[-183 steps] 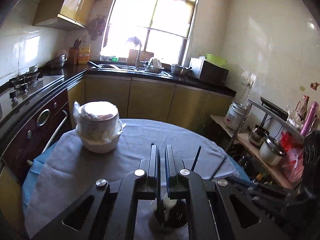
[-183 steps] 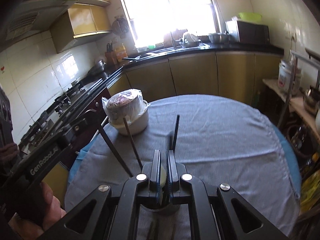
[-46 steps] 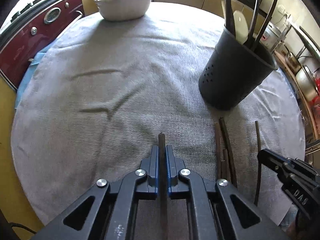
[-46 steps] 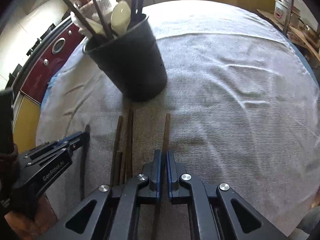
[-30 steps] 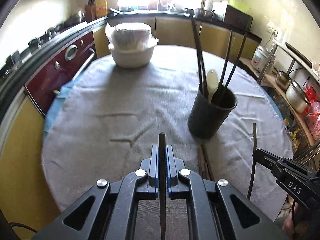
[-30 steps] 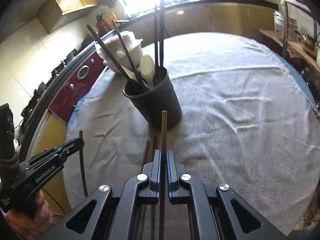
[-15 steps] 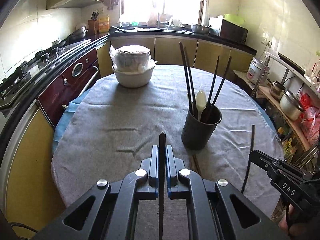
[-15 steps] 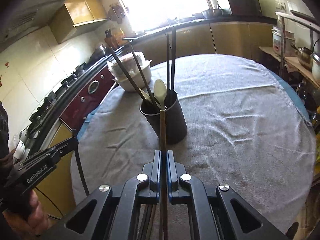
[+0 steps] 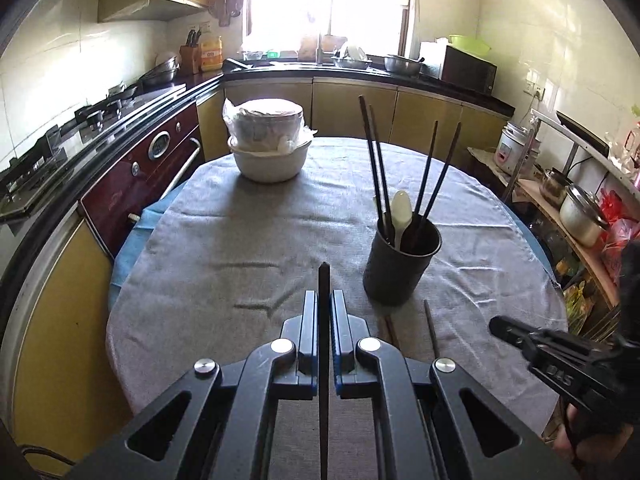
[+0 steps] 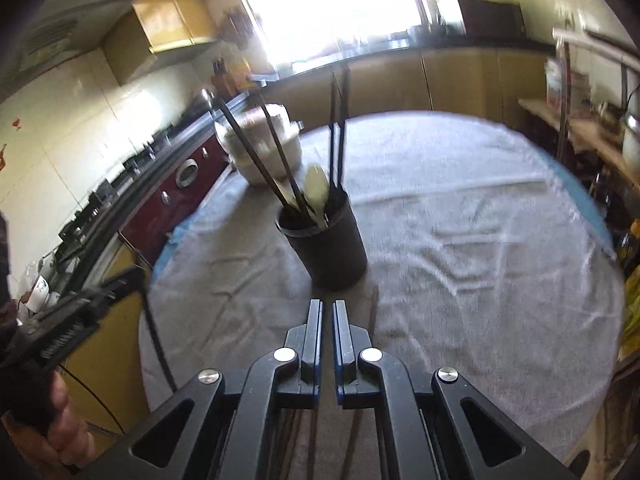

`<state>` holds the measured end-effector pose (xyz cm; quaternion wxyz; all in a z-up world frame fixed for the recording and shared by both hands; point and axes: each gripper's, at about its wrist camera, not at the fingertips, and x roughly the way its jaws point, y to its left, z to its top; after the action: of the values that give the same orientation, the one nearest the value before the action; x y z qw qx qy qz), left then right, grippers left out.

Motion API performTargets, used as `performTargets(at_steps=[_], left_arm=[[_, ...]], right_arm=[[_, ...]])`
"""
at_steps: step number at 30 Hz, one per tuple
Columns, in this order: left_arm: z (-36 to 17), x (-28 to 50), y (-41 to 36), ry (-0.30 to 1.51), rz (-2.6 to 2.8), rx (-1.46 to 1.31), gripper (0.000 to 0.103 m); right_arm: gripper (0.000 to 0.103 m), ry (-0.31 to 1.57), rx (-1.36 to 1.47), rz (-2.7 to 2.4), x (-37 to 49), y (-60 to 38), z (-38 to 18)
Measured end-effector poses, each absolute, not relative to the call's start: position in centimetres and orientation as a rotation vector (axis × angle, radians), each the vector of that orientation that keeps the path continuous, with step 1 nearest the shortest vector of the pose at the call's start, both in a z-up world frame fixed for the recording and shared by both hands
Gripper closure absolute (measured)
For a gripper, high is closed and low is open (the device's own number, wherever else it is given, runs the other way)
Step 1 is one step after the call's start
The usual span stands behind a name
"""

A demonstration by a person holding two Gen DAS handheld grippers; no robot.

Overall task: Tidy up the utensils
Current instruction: 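Lift the held chopsticks and carry both toward the black cup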

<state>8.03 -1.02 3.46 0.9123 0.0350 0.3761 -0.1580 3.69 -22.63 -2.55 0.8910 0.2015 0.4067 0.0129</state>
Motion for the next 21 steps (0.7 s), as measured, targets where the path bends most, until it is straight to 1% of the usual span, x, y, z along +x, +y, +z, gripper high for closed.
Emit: performTargets(at_steps=[3,4,5,6,7,16,19,21], left_arm=[[3.2,8.4,-0.5,0.778,-0.315,0.066,0.097],[3.2,8.5,-0.4,0.780,-0.315,0.062,0.097],[3.2,8.6,-0.2,0.781,-0.316,0.058,0.097],[3.1,8.6,-0.1,0.781,-0.316,0.057,0.097],[3.1,8.7,0.0,0.781,-0.317,0.056,0.097],[3.3,8.5,1.1,0.773,-0.343,0.053,0.097],[3.3,8.5,1.4,0.772,-0.348,0.048,0.097],[3.3,8.4,1.4,0.769,-0.352,0.049,0.097]], right_arm=[[0.096,0.936,0.450,0.023,5.6,-23.7,-5.2],[0.091,0.967,0.451,0.019,6.3,-23.9,-6.0],[0.081,1.003,0.444,0.007,7.1,-24.1,-6.9],[0.078,1.031,0.437,-0.003,7.9,-24.1,-7.5],[0.076,1.044,0.434,-0.004,8.4,-24.0,-8.0],[0.076,1.168,0.336,-0.066,13.4,-22.5,-11.7],[0.076,1.172,0.269,-0.094,13.6,-21.4,-11.9],[0.079,1.168,0.225,-0.110,13.7,-20.7,-11.9]])
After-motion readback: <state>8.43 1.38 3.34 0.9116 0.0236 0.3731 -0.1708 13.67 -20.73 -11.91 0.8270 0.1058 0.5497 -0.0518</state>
